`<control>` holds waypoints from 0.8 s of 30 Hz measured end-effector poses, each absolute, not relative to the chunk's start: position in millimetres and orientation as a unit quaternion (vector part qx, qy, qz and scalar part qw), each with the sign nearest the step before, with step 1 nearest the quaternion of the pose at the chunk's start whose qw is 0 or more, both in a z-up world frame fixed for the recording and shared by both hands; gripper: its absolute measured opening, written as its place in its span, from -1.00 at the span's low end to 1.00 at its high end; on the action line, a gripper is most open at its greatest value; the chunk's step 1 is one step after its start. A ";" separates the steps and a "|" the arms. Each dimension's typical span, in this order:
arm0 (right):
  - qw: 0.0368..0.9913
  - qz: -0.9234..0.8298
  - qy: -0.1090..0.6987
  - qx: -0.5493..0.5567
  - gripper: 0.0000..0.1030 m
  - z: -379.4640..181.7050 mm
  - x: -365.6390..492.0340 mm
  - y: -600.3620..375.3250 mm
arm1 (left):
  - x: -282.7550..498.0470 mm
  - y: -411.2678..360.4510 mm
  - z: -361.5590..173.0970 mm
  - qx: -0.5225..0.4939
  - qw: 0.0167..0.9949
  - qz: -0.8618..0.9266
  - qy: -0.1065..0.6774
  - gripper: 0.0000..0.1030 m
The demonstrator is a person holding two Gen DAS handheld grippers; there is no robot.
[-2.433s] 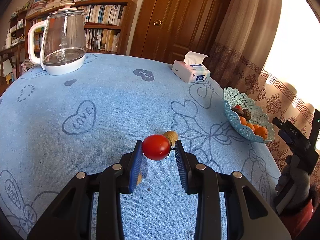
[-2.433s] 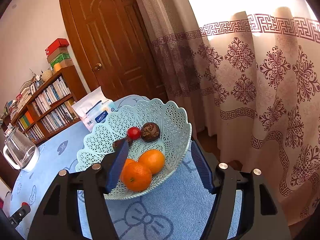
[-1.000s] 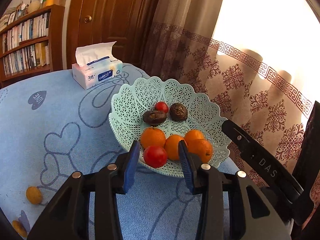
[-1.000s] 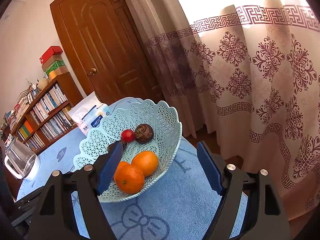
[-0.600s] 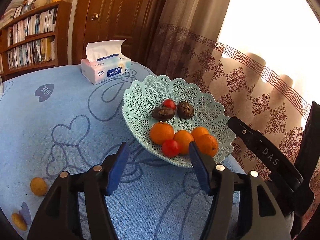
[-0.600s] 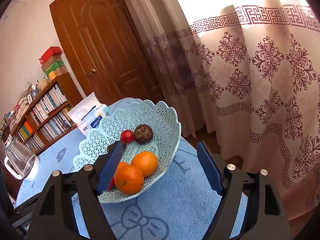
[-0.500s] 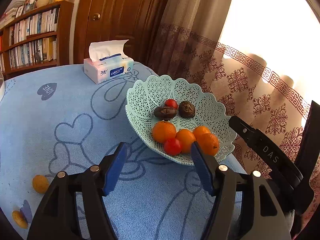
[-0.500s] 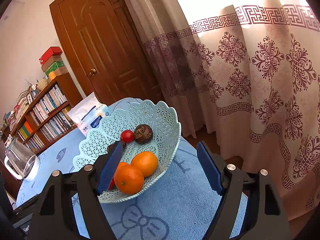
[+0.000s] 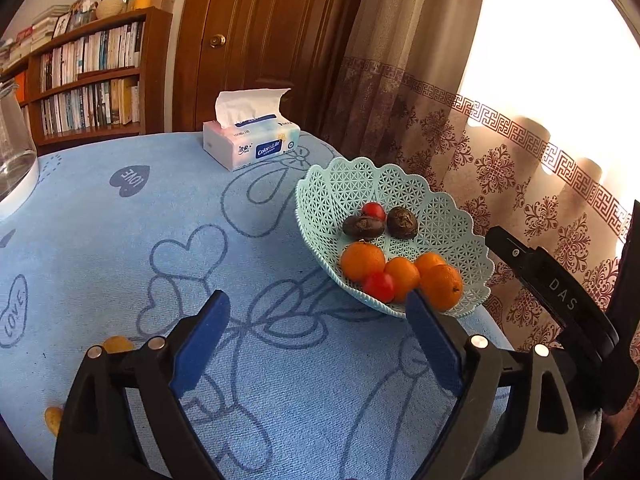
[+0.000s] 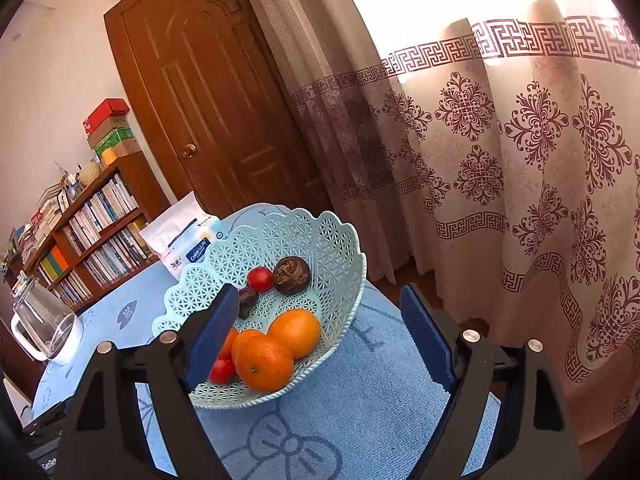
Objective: Organize fruits
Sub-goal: 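Move the left gripper back toward the two brown kiwis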
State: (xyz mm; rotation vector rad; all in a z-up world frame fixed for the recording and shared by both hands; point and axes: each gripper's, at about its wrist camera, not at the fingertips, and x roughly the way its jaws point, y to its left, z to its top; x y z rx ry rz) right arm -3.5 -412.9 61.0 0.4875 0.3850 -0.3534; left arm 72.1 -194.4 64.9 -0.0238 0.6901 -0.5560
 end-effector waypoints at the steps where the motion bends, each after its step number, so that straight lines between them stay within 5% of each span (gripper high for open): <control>1: 0.937 -0.172 0.187 0.239 0.64 61.5 -4.3 -412.6 | 71.4 -193.1 64.9 -0.010 0.905 -0.265 0.333 0.75; 24: 0.944 -0.168 0.171 0.225 0.65 68.5 -8.2 -406.2 | 57.3 -141.9 71.5 -0.028 0.928 -0.201 0.313 0.78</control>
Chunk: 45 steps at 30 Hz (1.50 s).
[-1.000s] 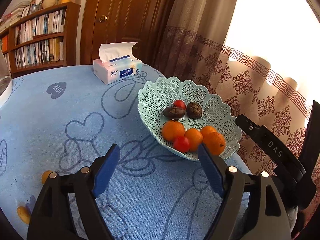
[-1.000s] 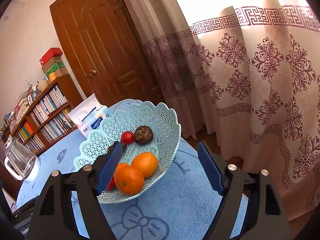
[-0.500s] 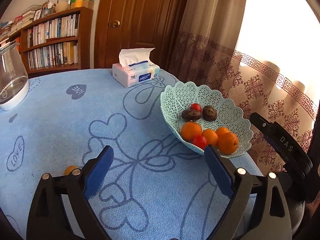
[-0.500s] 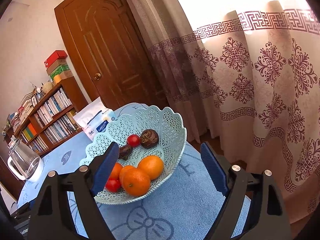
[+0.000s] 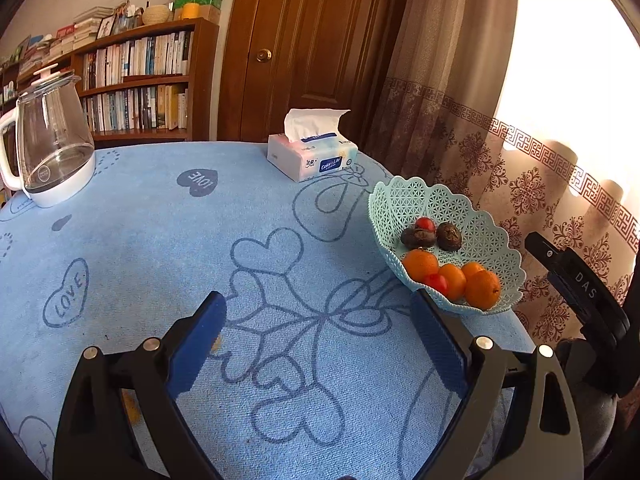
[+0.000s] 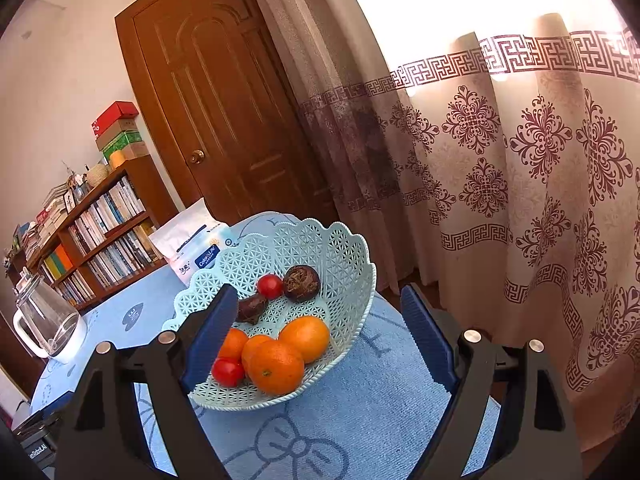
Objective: Organize fruits
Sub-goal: 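Move the left gripper back toward the two brown kiwis, then grasp the nearer brown kiwi with the left gripper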
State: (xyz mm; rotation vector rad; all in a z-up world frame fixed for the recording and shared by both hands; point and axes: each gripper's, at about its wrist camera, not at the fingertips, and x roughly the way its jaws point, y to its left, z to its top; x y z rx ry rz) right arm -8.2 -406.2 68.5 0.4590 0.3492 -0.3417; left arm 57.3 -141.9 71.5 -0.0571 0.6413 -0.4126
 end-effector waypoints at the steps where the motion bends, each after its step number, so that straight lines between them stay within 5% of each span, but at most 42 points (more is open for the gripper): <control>1: 0.945 -0.168 0.171 0.224 0.65 68.6 -8.3 -406.0 | 57.1 -139.2 71.6 -0.029 0.928 -0.199 0.313 0.78; 36: 0.955 -0.133 0.189 0.188 0.65 69.3 -0.9 -389.2 | 26.8 -32.7 39.2 -0.046 0.934 -0.083 0.344 0.77; 45: 0.958 -0.109 0.202 0.174 0.65 68.1 2.8 -378.5 | 34.9 -32.8 26.5 -0.046 0.922 -0.086 0.375 0.14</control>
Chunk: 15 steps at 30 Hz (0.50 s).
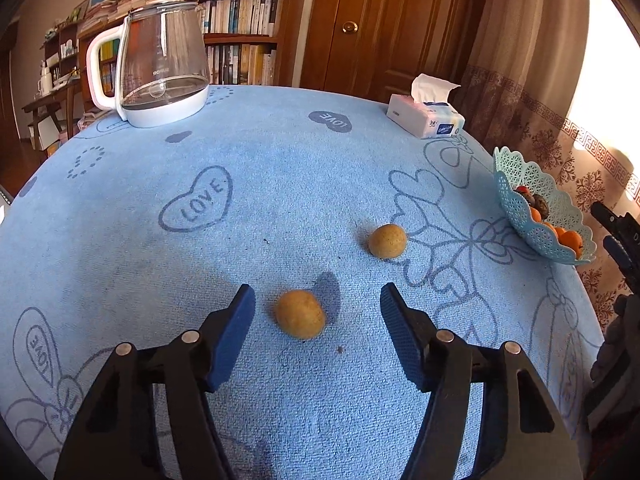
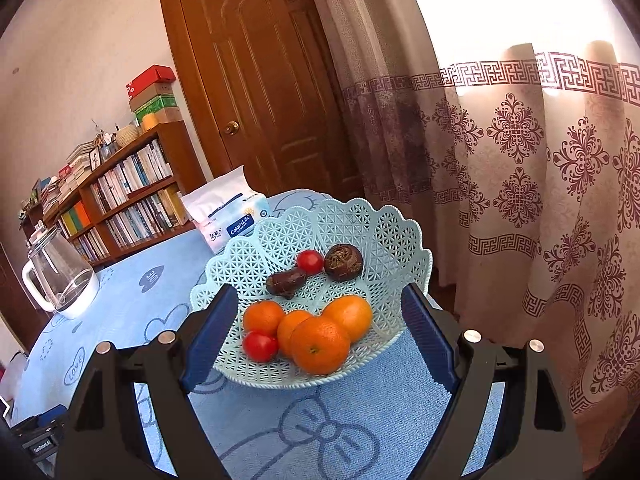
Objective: Organize fruits
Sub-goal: 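Grasp the nearer brown kiwi with the left gripper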
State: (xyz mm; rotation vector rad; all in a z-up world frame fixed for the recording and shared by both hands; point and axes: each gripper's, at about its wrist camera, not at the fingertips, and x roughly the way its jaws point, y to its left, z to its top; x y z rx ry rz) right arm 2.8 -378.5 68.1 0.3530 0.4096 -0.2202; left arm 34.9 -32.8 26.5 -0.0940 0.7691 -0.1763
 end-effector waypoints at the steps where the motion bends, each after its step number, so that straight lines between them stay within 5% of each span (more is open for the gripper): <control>1: 0.958 -0.108 0.203 0.174 0.65 68.0 3.4 -378.1 | 36.4 -31.9 24.7 -0.048 0.920 -0.085 0.380 0.10; 5: 0.958 -0.104 0.205 0.171 0.65 68.1 4.2 -376.5 | 42.6 -28.6 16.5 -0.057 0.909 -0.083 0.404 -0.26; 15: 0.959 -0.100 0.207 0.164 0.65 68.0 5.2 -372.6 | 42.0 -29.4 15.6 -0.050 0.910 -0.077 0.404 -0.48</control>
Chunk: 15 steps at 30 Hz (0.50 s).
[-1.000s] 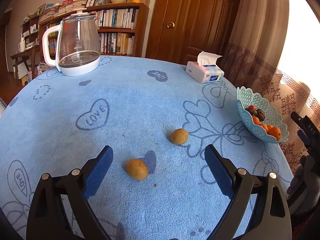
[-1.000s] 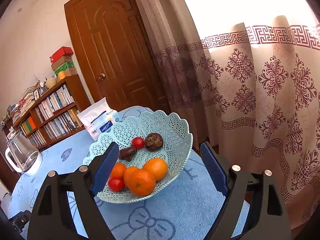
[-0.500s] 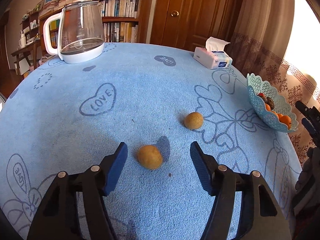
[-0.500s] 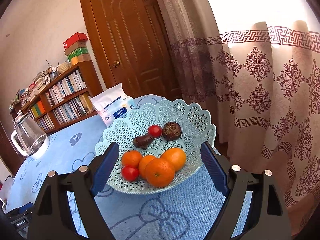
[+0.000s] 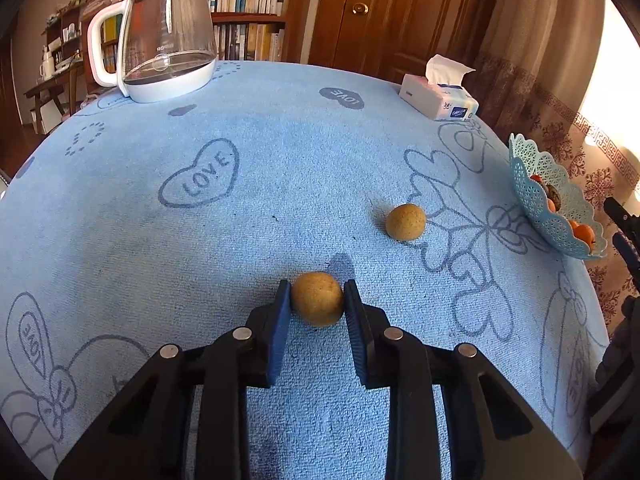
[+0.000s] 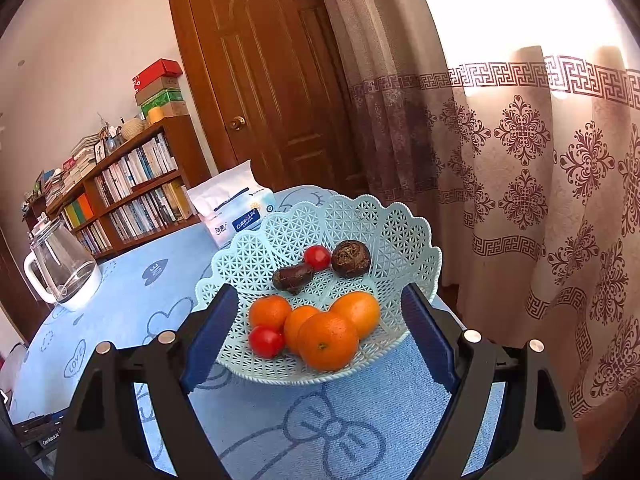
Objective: Organize fruits
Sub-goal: 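Grasp the nearer brown kiwi with the left gripper, then grasp the second brown kiwi with the right gripper while the left holds the first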
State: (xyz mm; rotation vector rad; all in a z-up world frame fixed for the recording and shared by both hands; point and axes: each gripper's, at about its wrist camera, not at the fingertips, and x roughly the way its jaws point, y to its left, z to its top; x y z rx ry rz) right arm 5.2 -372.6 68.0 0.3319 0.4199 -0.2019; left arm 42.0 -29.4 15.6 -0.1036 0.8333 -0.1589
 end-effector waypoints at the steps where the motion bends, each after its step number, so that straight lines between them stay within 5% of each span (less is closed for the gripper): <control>1: 0.959 -0.100 0.207 0.163 0.65 68.0 5.3 -372.5 | 41.7 -29.4 15.9 -0.050 0.911 -0.077 0.403 -0.48; 15: 0.967 -0.102 0.207 0.110 0.65 67.5 7.2 -354.9 | 34.5 -15.8 26.2 -0.064 0.924 -0.048 0.374 -0.48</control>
